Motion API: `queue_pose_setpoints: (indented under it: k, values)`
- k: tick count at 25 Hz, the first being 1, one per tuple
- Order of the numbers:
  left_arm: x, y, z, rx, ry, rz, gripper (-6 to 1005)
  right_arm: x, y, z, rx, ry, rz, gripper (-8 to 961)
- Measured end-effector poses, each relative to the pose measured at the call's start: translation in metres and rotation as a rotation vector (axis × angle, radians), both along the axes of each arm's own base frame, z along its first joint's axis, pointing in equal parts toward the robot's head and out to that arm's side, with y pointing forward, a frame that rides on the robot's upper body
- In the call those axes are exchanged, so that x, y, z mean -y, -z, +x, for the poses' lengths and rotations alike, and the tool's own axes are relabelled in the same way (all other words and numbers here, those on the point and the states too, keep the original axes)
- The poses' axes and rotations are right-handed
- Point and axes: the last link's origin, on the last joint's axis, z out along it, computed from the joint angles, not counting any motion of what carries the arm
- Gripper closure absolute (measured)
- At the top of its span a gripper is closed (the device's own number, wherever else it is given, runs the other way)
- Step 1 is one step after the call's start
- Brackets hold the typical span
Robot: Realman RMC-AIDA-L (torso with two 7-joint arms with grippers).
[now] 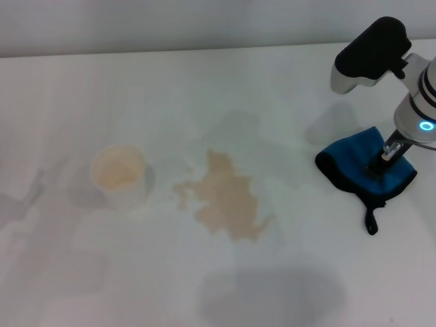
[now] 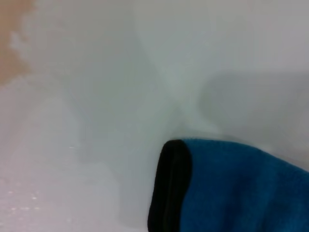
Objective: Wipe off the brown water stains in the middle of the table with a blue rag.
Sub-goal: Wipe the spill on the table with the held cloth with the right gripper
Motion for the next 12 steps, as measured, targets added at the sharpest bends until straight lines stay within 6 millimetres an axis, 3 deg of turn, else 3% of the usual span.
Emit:
queue_pose_setpoints:
  k: [12]
  values:
    - [0.001, -0.001, 0.002, 0.004, 0.017, 0.003, 116, 0.007, 0.025, -0.029, -0.114, -0.065, -0.084, 905]
